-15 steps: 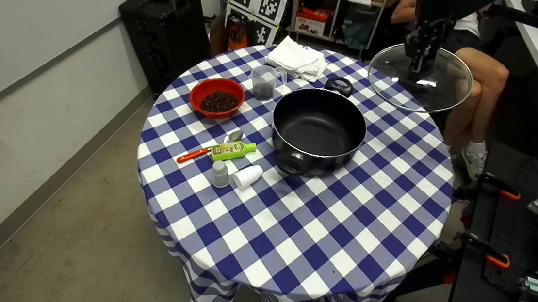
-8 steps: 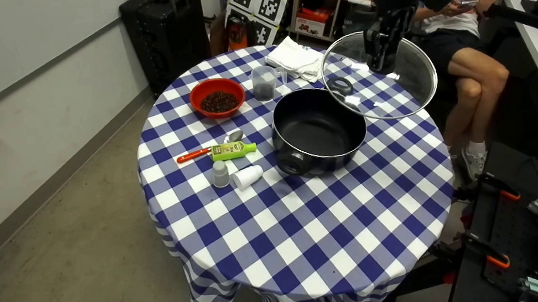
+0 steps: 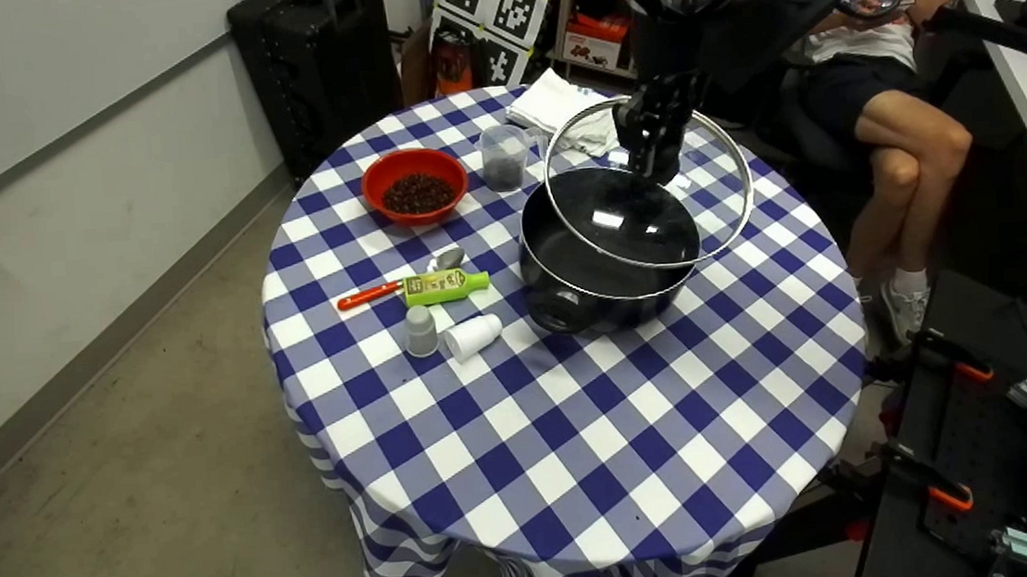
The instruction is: Put the glass lid on the pot
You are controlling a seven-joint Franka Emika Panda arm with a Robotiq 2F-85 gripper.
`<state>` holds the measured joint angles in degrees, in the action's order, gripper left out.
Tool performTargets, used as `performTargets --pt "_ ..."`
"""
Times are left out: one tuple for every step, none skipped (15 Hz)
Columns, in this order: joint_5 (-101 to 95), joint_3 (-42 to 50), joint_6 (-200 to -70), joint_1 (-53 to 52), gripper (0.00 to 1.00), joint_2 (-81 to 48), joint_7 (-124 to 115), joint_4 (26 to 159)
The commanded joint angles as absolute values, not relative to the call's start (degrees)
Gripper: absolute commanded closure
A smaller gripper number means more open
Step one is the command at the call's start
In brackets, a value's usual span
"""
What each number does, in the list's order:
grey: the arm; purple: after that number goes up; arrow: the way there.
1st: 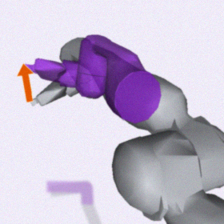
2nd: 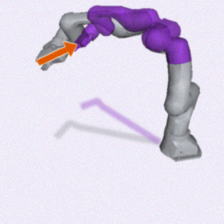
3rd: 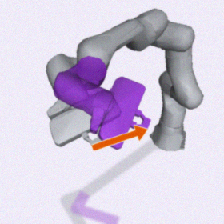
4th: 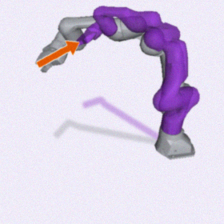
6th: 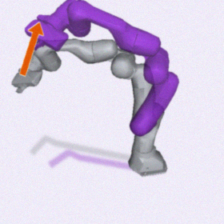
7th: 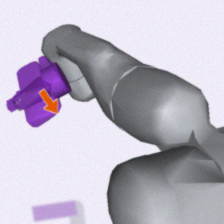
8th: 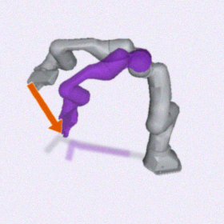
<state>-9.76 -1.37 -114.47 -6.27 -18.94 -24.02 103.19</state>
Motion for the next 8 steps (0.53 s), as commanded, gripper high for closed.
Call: performTargets --pt "-6.67 -1.13 -115.34 -6.38 0.75 -22.73 -23.86 99.48" --pt "-5.92 -1.1 -115.73 -6.38 0.75 -23.36 -23.7 99.26" --pt "-5.24 -1.12 -116.06 -6.43 0.75 -23.92 -23.6 99.13" --pt "-4.68 -1.08 -116.4 -6.55 0.75 -24.38 -23.73 98.96" --pt "-4.26 -1.05 -116.59 -6.66 0.75 -24.82 -23.76 98.82" --pt "-3.97 -0.96 -116.57 -6.73 0.75 -25.17 -23.83 98.6" --pt "-3.79 -0.84 -116.59 -6.76 0.75 -25.36 -23.92 98.54" --pt "-3.67 -0.71 -116.48 -6.74 0.75 -25.49 -23.97 98.42"
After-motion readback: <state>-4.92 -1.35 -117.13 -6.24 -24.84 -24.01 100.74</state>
